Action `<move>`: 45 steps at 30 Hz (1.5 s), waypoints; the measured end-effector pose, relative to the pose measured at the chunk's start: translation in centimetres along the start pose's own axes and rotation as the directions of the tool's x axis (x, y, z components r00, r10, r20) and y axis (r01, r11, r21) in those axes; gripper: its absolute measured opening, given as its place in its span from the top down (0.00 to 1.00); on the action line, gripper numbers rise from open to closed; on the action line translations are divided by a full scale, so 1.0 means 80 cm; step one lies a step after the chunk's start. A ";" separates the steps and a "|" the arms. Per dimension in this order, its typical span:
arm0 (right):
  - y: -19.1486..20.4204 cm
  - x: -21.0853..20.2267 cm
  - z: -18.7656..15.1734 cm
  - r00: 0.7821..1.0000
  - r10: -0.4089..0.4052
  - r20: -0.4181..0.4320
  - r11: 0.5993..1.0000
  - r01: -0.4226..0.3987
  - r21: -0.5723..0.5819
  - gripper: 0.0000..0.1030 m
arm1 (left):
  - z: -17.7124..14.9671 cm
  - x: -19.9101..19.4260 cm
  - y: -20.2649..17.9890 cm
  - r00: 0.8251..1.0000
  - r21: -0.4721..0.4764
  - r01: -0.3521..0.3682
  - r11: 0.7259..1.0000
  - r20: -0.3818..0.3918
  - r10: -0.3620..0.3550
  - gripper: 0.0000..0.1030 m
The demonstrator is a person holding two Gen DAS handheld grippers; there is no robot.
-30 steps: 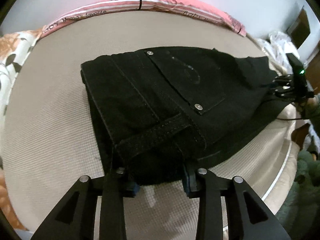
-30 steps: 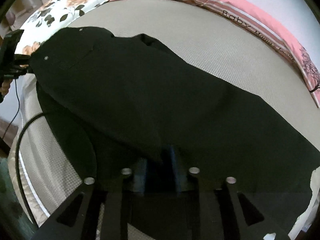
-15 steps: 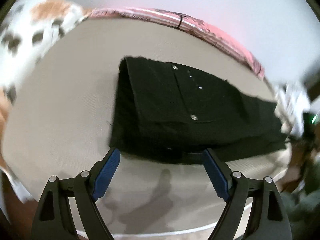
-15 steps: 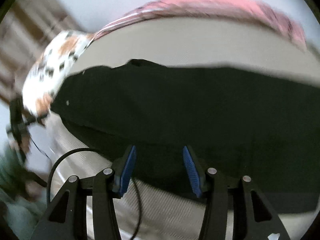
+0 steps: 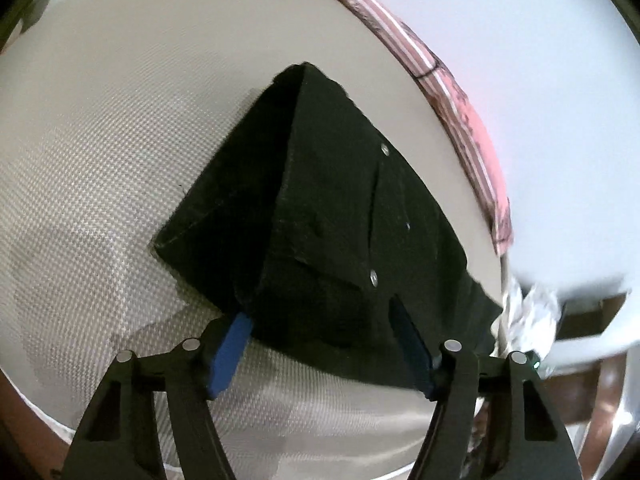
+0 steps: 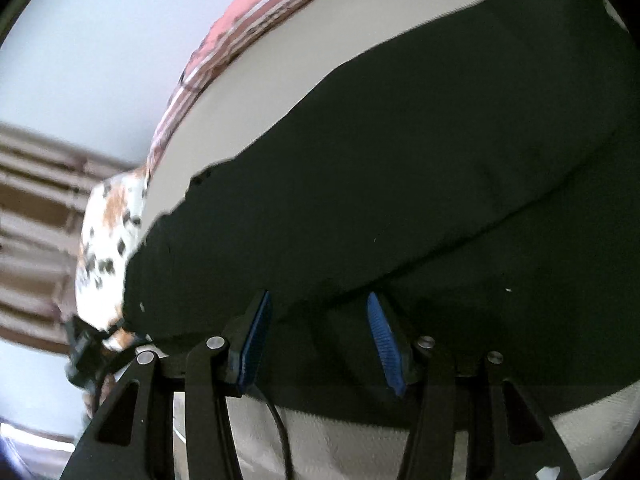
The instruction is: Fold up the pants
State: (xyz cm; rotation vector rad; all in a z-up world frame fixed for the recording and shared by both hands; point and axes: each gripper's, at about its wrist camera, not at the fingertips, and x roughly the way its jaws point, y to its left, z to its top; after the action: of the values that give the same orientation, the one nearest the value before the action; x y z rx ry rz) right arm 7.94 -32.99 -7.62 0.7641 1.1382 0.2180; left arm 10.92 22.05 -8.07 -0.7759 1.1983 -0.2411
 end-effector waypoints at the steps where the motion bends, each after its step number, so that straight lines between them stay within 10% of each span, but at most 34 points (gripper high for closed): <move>1: -0.003 0.001 0.003 1.000 0.013 0.021 1.000 -0.013 0.023 0.54 | 0.003 0.001 0.003 1.000 -0.017 0.000 1.000 0.004 0.000 0.38; 6: -0.007 0.006 0.019 0.998 0.024 0.064 0.997 -0.028 0.068 0.57 | 0.018 0.008 0.015 1.000 -0.054 0.001 0.999 0.014 0.000 0.53; 9: -0.004 0.009 0.023 0.998 -0.037 0.058 0.998 0.035 0.045 0.88 | 0.023 0.011 0.012 1.000 -0.040 -0.013 0.999 0.018 0.014 0.67; 16: 0.005 0.000 0.019 0.994 -0.063 0.087 0.998 0.063 0.000 0.93 | 0.042 0.004 -0.026 0.995 0.155 -0.092 0.984 0.059 0.084 0.77; 22: 0.024 -0.014 0.001 0.996 -0.065 0.057 0.997 0.066 -0.028 0.94 | 0.062 -0.022 -0.068 0.984 0.356 -0.129 0.926 0.161 0.076 0.78; 27: 0.018 0.002 -0.016 0.997 -0.076 -0.008 0.997 0.076 -0.014 0.94 | 0.046 -0.002 -0.064 0.965 0.536 -0.257 0.804 0.191 0.181 0.78; 34: 0.011 0.012 -0.022 0.996 -0.083 -0.042 0.997 0.083 0.002 0.94 | 0.034 0.021 0.000 0.973 0.440 -0.229 0.868 0.112 0.200 0.77; 41: 0.008 0.015 -0.022 0.996 -0.078 -0.044 0.997 0.078 0.009 0.92 | 0.022 0.028 -0.016 0.951 0.463 -0.310 0.830 0.142 0.276 0.61; 45: 0.004 0.005 -0.022 0.998 -0.037 -0.054 0.999 0.038 0.026 0.71 | 0.012 0.016 -0.018 0.947 0.456 -0.320 0.831 0.143 0.287 0.52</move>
State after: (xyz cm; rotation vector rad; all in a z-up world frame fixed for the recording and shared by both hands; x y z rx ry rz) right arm 6.66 -31.77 -8.07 0.7636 1.2072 0.1930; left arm 12.60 20.70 -7.93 -0.1551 1.1163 -0.2289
